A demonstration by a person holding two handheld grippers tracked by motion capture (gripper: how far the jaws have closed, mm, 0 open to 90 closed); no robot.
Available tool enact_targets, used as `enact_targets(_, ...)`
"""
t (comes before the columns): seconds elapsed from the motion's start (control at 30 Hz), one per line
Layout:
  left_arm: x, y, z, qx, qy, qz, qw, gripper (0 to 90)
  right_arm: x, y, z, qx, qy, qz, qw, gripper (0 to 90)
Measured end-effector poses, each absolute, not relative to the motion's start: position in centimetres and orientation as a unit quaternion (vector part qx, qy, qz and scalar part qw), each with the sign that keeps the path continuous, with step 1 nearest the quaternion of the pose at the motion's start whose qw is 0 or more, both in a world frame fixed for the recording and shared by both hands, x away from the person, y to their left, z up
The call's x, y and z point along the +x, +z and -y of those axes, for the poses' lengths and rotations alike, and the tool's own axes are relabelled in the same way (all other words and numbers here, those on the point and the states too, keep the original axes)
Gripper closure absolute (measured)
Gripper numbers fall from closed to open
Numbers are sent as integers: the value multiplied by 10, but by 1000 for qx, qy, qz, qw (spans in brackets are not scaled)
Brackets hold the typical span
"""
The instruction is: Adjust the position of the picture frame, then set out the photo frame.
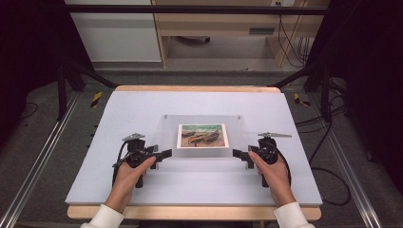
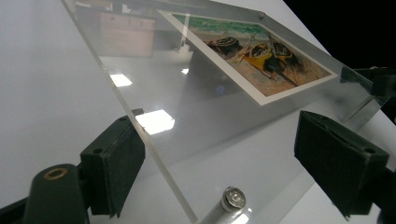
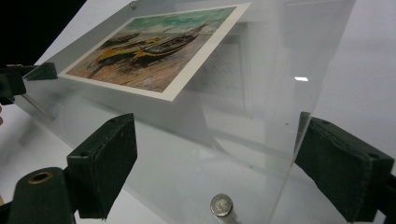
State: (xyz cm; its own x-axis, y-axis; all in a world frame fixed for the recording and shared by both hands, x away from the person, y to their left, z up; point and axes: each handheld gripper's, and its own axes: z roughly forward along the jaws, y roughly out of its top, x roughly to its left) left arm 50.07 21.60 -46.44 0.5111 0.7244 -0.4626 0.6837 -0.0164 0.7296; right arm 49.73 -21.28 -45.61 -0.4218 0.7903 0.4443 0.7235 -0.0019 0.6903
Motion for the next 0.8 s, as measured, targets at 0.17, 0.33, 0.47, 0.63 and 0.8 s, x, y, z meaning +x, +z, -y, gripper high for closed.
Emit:
enact_targets(0.17,502,-464,-218,711,21,-496,498,194,498,-456,212,537,460,-706,37,139)
enact_targets(0.33,504,-461,-220,716,17,-498,489,209,498,-454,211,536,453,-711,41,147)
enact_targets(0.47,513,-461,-220,710,32,-498,498,248,503,-452,210,537,452,-710,56,151)
enact_targets(0.63,527,-459,-219,707,47,-495,503,289,514,-450,208,530,453,-713,78,161)
enact_targets(0.8,531,-455,-218,714,72,-485,499,289,522,-448,205,518,450,-720,102,168)
